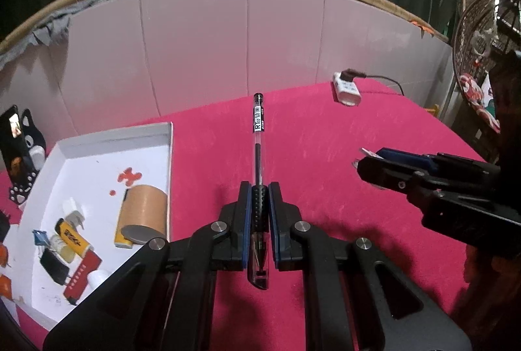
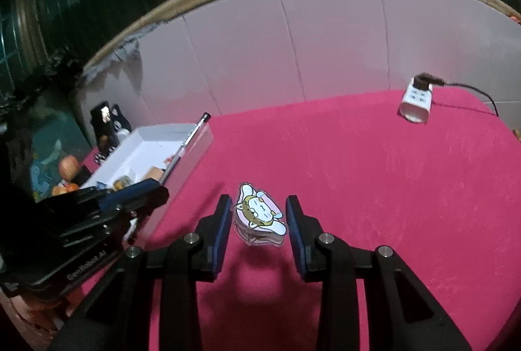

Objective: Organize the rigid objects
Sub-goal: 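Carry the black pen and metal clip over the white tray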

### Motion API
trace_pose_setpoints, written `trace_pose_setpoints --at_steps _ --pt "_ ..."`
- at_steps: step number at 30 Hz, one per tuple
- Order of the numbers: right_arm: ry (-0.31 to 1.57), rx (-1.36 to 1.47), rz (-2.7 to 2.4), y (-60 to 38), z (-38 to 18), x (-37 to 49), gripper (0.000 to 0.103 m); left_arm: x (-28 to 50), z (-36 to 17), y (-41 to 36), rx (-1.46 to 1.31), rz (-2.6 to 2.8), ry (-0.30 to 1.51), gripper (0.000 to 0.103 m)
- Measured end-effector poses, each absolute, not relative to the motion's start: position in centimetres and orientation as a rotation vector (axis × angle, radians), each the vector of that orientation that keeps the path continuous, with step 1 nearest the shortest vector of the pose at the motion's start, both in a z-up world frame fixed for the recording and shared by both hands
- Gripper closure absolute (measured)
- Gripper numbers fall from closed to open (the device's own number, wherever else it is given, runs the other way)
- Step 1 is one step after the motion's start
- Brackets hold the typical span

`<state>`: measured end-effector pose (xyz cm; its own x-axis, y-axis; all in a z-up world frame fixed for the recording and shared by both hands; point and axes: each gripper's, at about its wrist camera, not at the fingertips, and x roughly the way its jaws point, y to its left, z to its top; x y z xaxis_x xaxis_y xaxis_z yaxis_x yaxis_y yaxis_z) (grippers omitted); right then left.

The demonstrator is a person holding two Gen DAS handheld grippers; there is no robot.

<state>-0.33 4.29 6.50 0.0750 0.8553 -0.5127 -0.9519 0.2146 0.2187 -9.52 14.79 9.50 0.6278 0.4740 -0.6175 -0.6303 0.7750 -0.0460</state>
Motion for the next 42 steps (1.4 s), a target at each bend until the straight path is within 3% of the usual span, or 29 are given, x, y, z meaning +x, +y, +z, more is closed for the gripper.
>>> trace_pose_setpoints --at_steps 42 --pt "0.387 -0.314 1.537 7.2 12.9 -10.9 0.07 -22.3 13.2 17.2 -0.355 0.838 0.399 0.094"
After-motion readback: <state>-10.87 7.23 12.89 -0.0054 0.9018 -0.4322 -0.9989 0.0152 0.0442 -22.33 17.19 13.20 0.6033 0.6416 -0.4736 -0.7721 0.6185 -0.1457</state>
